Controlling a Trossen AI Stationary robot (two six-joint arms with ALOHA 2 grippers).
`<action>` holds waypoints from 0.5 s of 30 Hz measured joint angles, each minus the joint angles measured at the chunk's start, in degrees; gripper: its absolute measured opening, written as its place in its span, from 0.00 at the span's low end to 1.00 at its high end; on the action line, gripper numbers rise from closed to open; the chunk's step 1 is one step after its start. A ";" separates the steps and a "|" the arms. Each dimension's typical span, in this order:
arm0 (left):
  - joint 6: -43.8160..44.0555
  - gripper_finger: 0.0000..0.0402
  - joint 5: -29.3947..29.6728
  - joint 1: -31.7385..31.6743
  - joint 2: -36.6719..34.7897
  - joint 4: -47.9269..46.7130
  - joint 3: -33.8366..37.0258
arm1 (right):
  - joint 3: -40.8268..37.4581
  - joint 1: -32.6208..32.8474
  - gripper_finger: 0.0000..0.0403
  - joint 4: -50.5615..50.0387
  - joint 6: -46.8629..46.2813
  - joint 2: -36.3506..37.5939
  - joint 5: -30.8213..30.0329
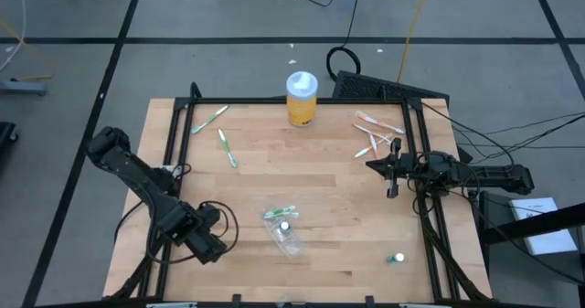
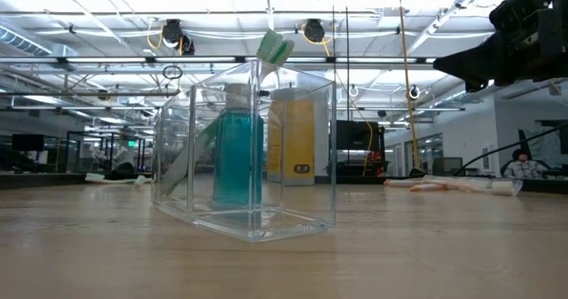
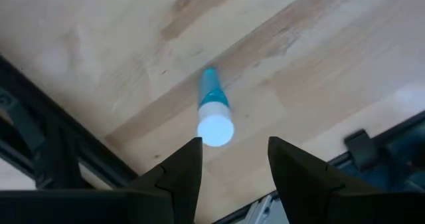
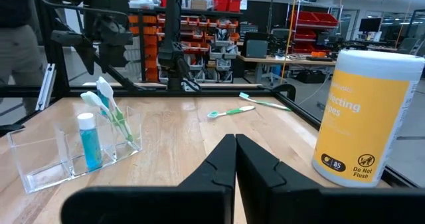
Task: Pick & Place toothbrushing station
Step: Put the blue mouthwash into the transparent organizer
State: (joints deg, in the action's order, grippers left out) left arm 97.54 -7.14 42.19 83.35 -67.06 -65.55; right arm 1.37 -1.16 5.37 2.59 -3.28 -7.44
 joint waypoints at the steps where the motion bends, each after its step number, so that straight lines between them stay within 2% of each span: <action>1: 0.06 0.45 0.09 0.02 0.00 -0.01 0.01 | 0.00 0.00 0.01 0.00 0.00 0.01 0.00; 15: 0.30 0.45 0.66 0.00 -0.04 1.17 2.50 | 0.00 -0.01 0.01 0.00 0.00 0.00 0.00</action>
State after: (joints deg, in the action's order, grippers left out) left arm 97.84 -6.48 42.19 83.31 -65.89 -63.06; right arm 1.37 -1.17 5.38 2.59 -3.28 -7.44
